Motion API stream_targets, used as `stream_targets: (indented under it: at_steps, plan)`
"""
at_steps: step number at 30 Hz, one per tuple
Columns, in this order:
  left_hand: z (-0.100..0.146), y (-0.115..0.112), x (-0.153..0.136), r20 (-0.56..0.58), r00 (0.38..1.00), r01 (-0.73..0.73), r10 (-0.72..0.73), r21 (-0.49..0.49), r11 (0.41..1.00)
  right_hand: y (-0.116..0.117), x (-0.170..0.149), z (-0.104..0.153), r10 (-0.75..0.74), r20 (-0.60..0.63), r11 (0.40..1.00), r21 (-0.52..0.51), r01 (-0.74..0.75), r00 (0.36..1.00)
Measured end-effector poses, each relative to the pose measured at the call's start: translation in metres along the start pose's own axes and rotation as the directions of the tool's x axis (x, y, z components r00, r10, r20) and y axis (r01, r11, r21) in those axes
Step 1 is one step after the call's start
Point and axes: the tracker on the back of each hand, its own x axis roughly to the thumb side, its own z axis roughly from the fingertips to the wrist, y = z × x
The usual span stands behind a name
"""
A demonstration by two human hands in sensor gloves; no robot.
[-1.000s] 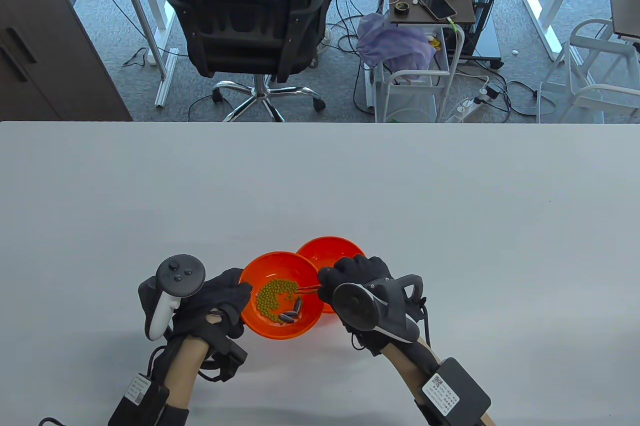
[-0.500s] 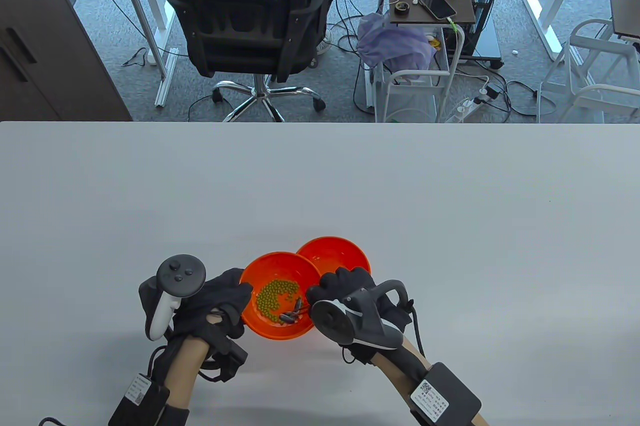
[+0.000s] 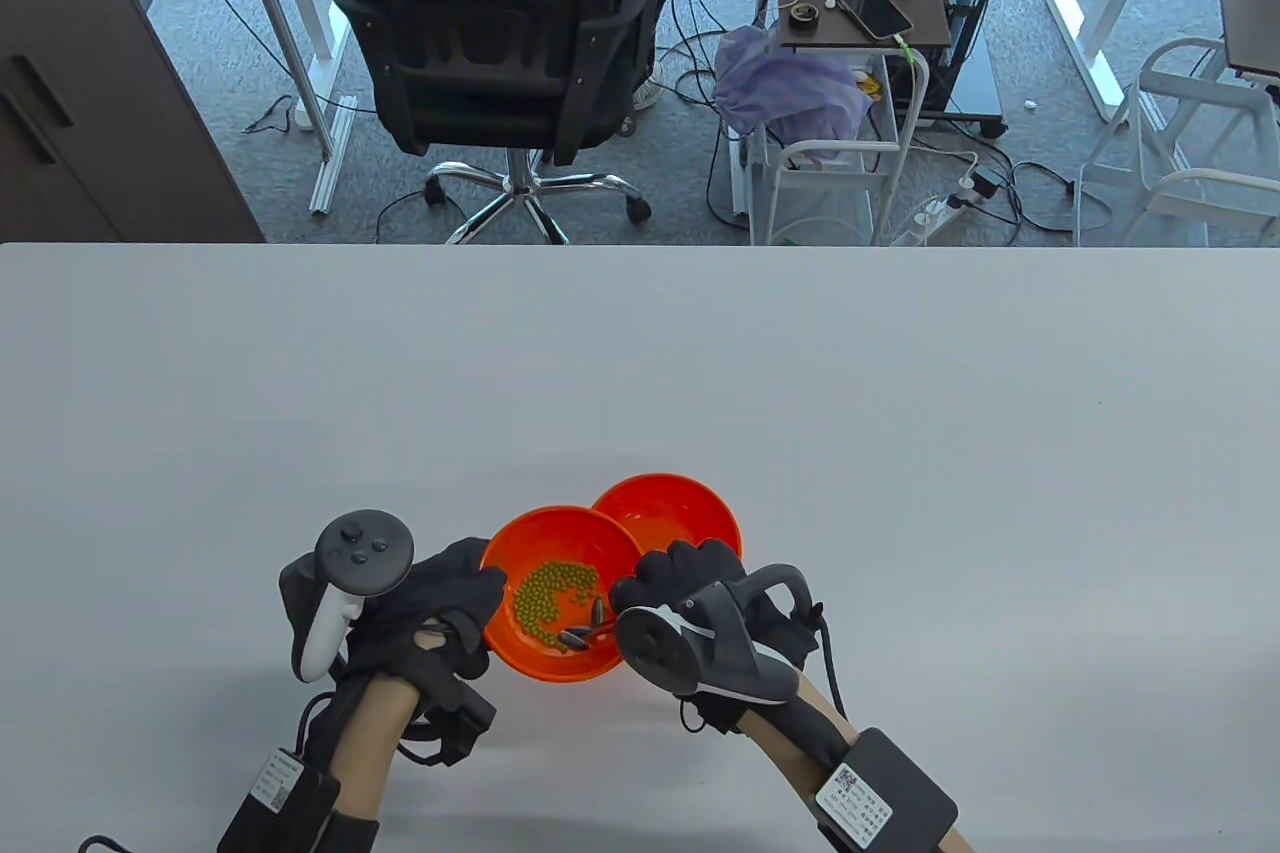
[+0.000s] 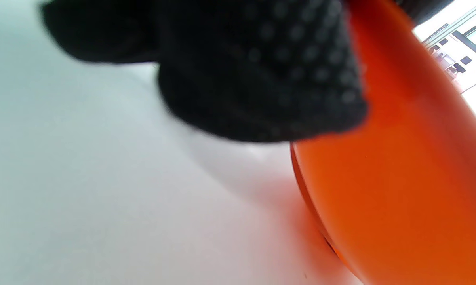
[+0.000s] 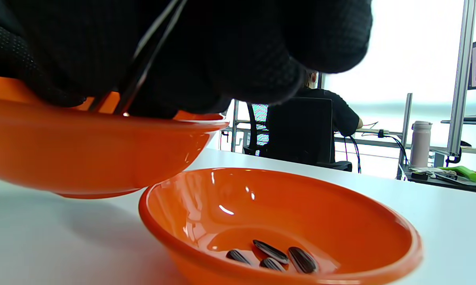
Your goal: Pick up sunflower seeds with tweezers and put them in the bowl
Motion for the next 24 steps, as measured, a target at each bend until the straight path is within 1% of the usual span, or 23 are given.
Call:
stream_targets:
  at_steps: [4, 8, 15, 19, 24]
  plan:
    - [0.0, 0.0, 0.0, 0.0, 1.0, -0.006, 0.006, -0.002, 1.0, 0.0, 0.0, 0.0, -0.013, 0.002, 1.0, -0.006, 0.013, 1.0]
    - [0.0, 0.0, 0.0, -0.001, 1.0, -0.005, 0.005, -0.001, 1.0, -0.004, -0.006, 0.0, -0.021, -0.029, 0.999, -0.041, 0.02, 0.999]
    - [0.0, 0.001, -0.001, -0.009, 1.0, -0.006, 0.006, 0.004, 1.0, -0.017, -0.036, 0.0, -0.113, -0.157, 0.98, -0.182, 0.084, 0.981]
    - [0.0, 0.002, -0.002, -0.015, 1.0, -0.007, 0.007, 0.006, 1.0, -0.019, -0.055, 0.001, -0.13, -0.235, 0.975, -0.206, 0.081, 0.963]
    - [0.0, 0.003, -0.002, -0.02, 1.0, -0.007, 0.007, 0.01, 1.0, -0.014, -0.07, 0.001, -0.129, -0.293, 0.976, -0.205, 0.07, 0.947]
